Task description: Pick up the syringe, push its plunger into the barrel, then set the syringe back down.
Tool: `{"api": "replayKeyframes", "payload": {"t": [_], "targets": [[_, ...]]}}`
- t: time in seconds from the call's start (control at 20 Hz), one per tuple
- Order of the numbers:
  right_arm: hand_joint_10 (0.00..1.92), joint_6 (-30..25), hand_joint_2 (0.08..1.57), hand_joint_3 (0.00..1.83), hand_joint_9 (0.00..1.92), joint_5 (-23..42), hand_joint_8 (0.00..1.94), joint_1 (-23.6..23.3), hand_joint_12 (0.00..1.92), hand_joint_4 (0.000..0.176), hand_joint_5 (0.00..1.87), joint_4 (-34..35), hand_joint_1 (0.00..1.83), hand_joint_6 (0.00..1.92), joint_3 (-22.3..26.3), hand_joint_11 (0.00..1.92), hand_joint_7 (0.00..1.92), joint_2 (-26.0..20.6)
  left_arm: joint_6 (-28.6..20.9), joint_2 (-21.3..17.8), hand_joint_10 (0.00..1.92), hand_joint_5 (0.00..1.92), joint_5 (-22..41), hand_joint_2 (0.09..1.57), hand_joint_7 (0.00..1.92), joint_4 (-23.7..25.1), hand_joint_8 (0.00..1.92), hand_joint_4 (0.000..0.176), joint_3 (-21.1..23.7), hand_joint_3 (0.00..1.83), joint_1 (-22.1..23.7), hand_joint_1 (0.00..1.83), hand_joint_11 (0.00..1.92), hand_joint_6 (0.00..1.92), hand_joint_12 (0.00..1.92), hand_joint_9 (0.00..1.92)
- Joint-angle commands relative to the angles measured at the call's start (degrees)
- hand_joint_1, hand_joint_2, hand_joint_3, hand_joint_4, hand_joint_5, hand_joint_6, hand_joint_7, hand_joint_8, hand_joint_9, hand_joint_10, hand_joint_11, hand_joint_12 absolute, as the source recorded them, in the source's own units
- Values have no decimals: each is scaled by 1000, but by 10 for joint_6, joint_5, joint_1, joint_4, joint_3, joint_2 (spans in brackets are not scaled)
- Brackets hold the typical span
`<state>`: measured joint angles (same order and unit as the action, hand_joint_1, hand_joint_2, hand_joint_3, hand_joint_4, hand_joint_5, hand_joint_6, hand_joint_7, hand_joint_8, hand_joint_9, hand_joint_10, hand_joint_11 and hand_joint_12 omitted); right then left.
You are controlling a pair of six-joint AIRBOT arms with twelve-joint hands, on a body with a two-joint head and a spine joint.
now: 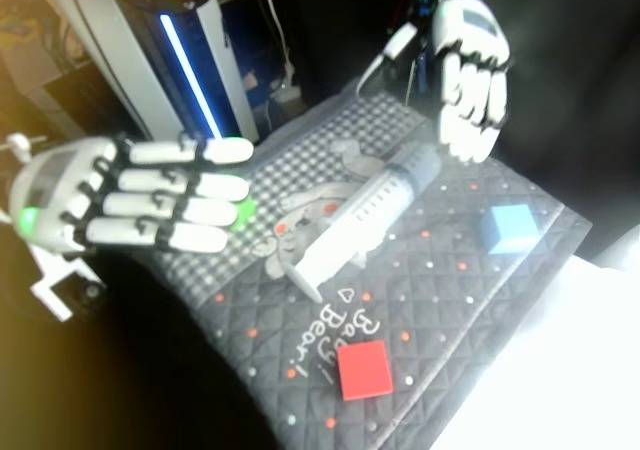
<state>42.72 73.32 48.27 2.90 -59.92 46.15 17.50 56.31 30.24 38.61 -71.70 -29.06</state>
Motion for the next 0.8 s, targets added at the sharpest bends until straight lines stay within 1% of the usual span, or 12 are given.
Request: {"api": "replayKeyframes", "payload": {"t": [0.0,0.05,0.1,0.15,0.2,0.35,0.45,0.5,0.55,0.6,0.65,0.75], "targets": [[6,-2,607,0,86,70,5,-6,154,61,43,13,616,4,-1,48,96,-2,-16,2,0,19,33,735,223,-1,0,0,-3,12,12,671,146,3,384,254],[9,-2,601,0,93,70,6,-6,155,70,46,13,617,5,0,55,100,-2,-28,5,0,3,20,742,178,30,0,0,-2,12,21,663,93,0,367,218],[6,-2,609,0,91,70,4,-6,149,73,48,13,645,5,0,49,98,-2,-39,6,1,0,12,750,147,52,2,0,-2,0,26,639,18,0,443,194],[5,-2,611,0,89,70,3,-6,147,75,48,13,628,4,0,51,98,-2,-45,7,0,0,8,742,136,62,0,0,-2,0,29,649,3,0,429,172],[5,-2,621,4,93,70,3,-6,146,55,44,13,609,2,-1,53,99,-1,-70,9,10,0,-4,730,150,102,7,0,-3,0,35,644,28,0,442,193],[5,-2,599,0,97,70,3,-6,149,48,42,13,564,0,-1,70,101,0,-105,11,2,9,-13,677,181,146,0,0,-4,1,39,606,18,0,529,233],[1,-2,596,0,90,70,2,-6,141,54,47,13,595,2,0,62,103,1,-120,13,1,20,-21,656,207,169,0,0,-5,1,38,623,27,0,616,263],[0,-2,592,0,83,70,2,-6,141,63,50,13,608,3,0,66,103,1,-123,17,0,3,-25,658,201,177,0,0,-6,3,37,619,5,0,620,232],[0,-2,590,0,80,70,2,-6,141,60,49,13,598,2,0,71,104,1,-123,21,2,0,-29,655,203,182,1,0,-9,2,36,600,17,0,630,232],[0,-2,599,0,74,70,0,-6,133,69,34,13,618,0,1,56,91,1,-124,26,3,0,-33,664,207,187,2,0,-12,2,33,622,3,0,647,239],[0,-2,608,2,69,70,0,-6,123,83,24,13,647,0,1,37,86,1,-142,33,4,0,-36,675,200,206,1,0,-17,4,32,653,0,0,588,215],[7,-3,627,8,85,70,4,-6,119,64,23,13,658,3,1,31,95,1,-186,49,10,0,-37,667,195,241,5,0,-33,0,31,672,22,0,517,204]]}}
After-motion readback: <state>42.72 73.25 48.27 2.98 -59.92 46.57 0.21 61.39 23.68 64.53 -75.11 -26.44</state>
